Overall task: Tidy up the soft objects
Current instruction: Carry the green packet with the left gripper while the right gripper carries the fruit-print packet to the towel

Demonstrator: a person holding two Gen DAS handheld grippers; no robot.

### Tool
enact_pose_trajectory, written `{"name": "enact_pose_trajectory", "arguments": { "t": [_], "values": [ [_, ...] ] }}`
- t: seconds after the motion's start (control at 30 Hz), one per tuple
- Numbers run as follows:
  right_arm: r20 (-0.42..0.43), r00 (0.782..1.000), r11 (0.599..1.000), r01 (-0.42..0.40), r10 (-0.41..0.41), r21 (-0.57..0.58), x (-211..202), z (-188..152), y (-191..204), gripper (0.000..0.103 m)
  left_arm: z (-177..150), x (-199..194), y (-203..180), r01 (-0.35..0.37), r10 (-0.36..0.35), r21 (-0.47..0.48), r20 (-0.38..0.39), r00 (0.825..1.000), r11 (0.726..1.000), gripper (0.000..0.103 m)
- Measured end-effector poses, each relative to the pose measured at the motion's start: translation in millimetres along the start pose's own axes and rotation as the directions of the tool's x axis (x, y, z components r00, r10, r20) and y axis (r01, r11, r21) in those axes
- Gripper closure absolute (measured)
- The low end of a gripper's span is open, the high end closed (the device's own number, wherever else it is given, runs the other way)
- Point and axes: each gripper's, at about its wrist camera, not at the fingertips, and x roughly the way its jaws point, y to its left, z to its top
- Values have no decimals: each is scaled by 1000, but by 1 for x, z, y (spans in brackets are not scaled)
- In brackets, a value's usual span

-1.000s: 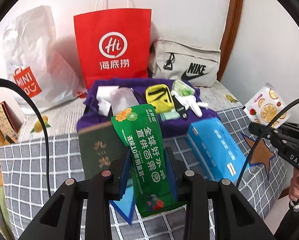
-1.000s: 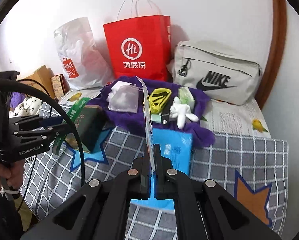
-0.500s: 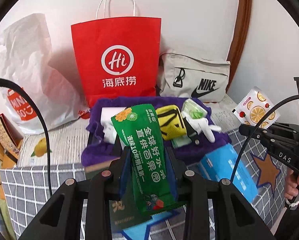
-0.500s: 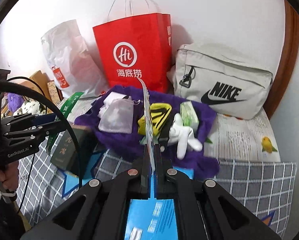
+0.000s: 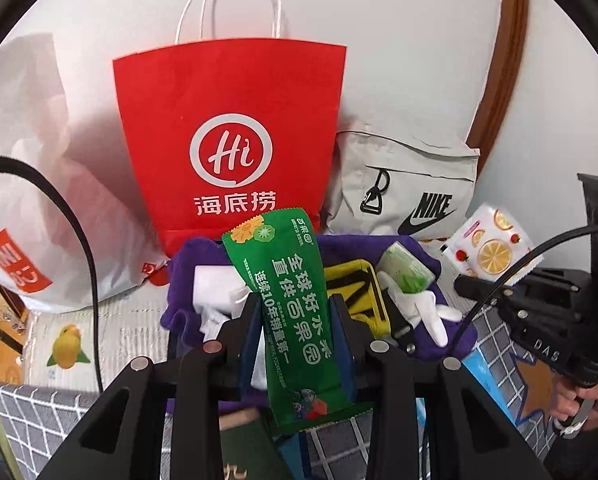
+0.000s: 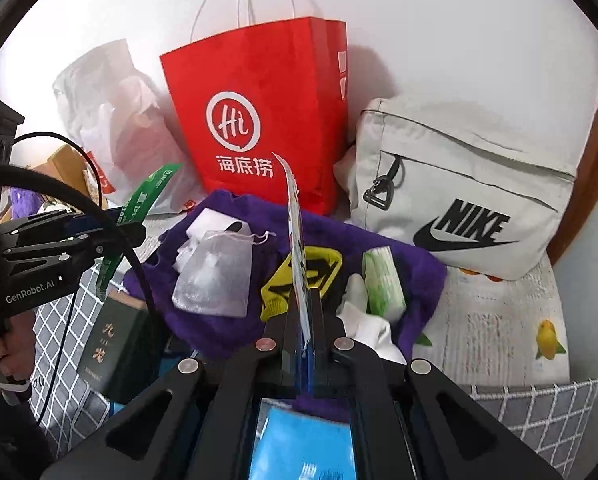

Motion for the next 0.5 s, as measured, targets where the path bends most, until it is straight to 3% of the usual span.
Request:
{"name": "enact_pose_trajectory", "arguments": {
  "t": [0.33, 0.5],
  "values": [
    [-83, 996, 999, -37, 37, -2, 58, 9, -12, 101, 2, 61, 11, 39, -44, -53, -104, 994, 998, 71],
    [-136, 990, 999, -34, 33, -6, 81, 6, -16, 101, 1, 77, 7, 37, -41, -32, -129, 991, 999, 71]
  ]
}}
